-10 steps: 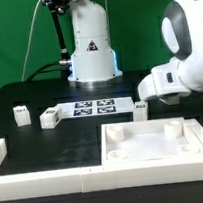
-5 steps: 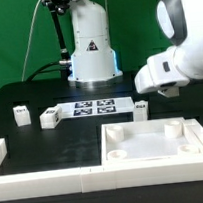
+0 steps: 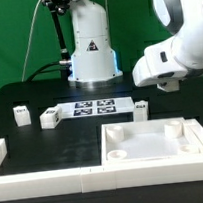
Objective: Assemble one leg
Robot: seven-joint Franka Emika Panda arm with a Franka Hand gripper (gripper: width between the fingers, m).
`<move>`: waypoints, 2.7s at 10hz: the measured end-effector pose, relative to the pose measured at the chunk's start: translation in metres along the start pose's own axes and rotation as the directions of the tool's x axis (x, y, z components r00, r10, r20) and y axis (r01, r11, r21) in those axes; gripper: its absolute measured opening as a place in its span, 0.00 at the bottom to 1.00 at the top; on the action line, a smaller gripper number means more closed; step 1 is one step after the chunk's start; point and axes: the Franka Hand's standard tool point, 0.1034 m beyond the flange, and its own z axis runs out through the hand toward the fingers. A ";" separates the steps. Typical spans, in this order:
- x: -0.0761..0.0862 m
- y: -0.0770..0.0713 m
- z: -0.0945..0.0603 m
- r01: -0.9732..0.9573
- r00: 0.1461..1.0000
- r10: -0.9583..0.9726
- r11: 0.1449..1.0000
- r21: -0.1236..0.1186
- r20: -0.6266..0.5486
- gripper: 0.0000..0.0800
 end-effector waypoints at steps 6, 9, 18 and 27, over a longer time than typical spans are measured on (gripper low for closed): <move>0.010 0.011 -0.044 0.034 0.833 -0.029 0.999 0.000 -0.553 0.36; 0.021 0.017 -0.070 0.072 0.643 -0.064 0.997 -0.023 -0.763 0.36; 0.044 0.044 -0.137 0.077 0.374 -0.081 0.995 -0.056 -0.924 0.37; 0.077 0.071 -0.180 0.068 0.364 -0.069 0.997 -0.048 -0.929 0.37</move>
Offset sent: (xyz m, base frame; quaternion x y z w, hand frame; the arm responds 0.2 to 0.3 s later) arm 0.0204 -0.0088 0.0329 -0.0370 0.2132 -0.0265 0.9759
